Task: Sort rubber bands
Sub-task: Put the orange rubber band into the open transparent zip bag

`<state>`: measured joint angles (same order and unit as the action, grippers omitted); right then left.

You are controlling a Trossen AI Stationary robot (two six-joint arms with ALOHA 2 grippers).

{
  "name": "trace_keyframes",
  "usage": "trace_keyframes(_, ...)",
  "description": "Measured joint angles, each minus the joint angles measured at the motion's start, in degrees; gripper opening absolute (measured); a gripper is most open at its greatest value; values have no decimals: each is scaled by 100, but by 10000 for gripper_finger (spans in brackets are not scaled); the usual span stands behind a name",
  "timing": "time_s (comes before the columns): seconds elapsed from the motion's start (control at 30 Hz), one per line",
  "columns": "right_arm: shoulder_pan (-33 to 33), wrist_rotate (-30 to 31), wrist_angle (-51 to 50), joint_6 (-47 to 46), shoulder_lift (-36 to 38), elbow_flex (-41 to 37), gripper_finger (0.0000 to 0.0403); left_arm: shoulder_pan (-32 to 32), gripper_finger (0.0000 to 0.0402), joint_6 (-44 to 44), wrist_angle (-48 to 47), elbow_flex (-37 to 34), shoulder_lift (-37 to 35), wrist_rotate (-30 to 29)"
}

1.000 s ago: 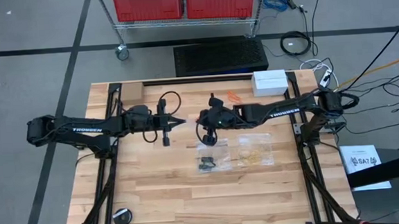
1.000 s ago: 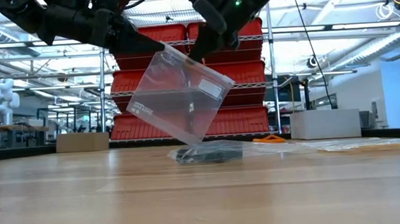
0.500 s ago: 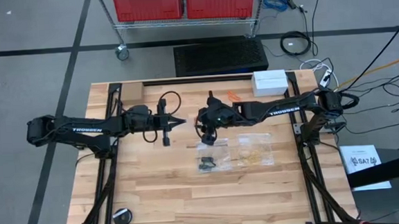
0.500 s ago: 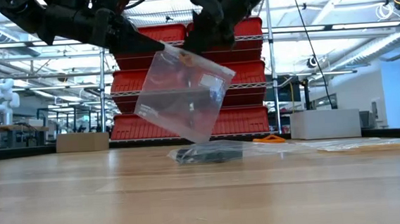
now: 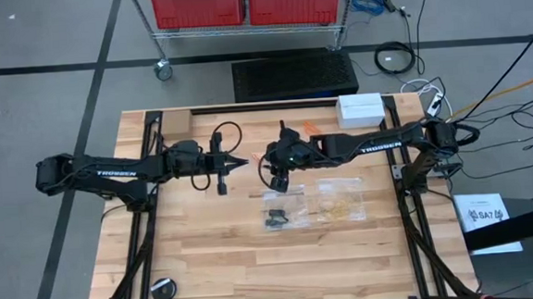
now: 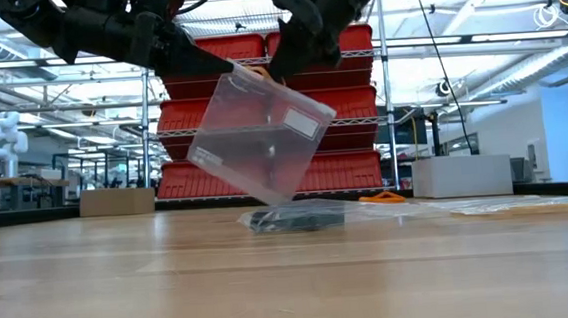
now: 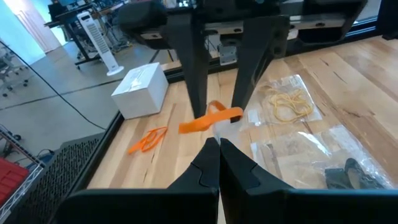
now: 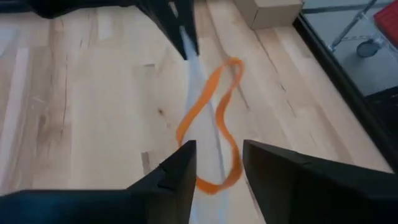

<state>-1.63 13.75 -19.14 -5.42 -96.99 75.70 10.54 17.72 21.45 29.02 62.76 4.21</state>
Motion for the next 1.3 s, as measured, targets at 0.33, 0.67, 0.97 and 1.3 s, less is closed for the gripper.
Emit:
trace_keyframes(0.33, 99, 1127, -70, 92, -2, 0, 9, 0, 0, 2, -9, 0, 0, 0)
trace_keyframes(0.67, 439, 1723, -90, 584, 22, 0, 2, 6, 0, -44, -15, 0, 0, -28)
trace_keyframes(0.97, 1078, 2950, -90, 2077, 22, 0, 1, 79, 0, -90, -65, 0, 0, -28)
trace_keyframes(1.3, 1100, 3316, -143, 3345, 24, -2, 0, 75, 0, -94, -124, -2, 0, 134)
